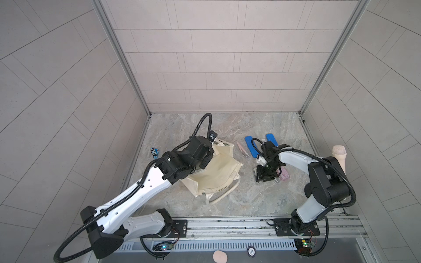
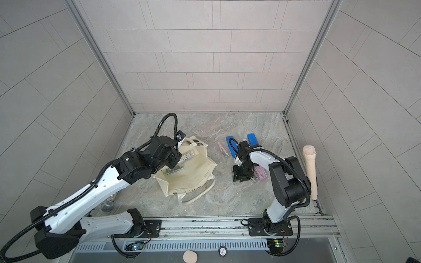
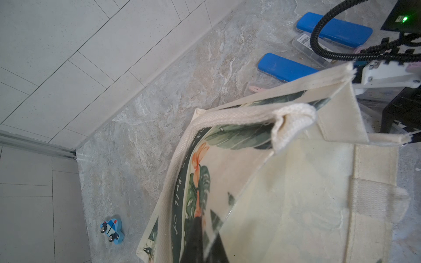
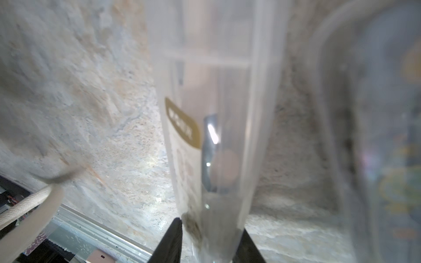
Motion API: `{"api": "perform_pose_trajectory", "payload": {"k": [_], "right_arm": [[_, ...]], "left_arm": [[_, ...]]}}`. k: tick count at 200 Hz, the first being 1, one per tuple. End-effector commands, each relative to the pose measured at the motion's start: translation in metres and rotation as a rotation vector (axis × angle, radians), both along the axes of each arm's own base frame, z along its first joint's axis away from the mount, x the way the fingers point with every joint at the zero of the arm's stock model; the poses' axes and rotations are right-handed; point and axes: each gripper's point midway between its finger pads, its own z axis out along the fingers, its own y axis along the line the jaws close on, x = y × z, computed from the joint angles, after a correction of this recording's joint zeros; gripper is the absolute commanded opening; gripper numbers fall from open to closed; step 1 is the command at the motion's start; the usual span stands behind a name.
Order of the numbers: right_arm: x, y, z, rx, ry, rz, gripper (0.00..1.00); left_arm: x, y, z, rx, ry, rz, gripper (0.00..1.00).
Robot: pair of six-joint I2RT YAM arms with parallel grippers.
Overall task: Take out the compass set from the canvas bag
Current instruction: Place the compass set at the center of the board.
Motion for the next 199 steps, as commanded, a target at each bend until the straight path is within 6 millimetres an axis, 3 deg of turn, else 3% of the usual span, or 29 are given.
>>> {"api": "perform_pose_trajectory", "payload": {"k": [1,40,58,74,105,161,199], "right_arm": [[0.002,-0.011,0.003,-0.052,-0.015,0.018,0.4],[0.013,-0.023,0.018,-0.126,-0.082,0.02,0.62],[0.016,-0.025,0.029,-0.148,-0.123,0.022,0.63],[0.017,-0.017,0.04,-0.156,-0.169,0.043,0.58],[0.01,0.012,0.05,-0.133,-0.218,0.081,0.34],[0.005,0.045,0.023,-0.205,-0.166,0.205,0.33],[0.008,0.046,0.004,-0.242,-0.125,0.234,0.32]], "left_arm": [[0.001,0.001,0.016,-0.041,-0.037,0.01,0.0],[0.001,-0.001,0.014,-0.049,-0.03,0.006,0.0],[0.002,-0.002,0.016,-0.056,-0.03,0.007,0.0],[0.001,-0.002,0.018,-0.062,-0.032,0.008,0.0],[0.001,-0.002,0.019,-0.068,-0.032,0.01,0.0],[0.001,-0.004,0.021,-0.078,-0.028,0.007,0.0],[0.0,-0.004,0.019,-0.086,-0.023,0.014,0.0]]}}
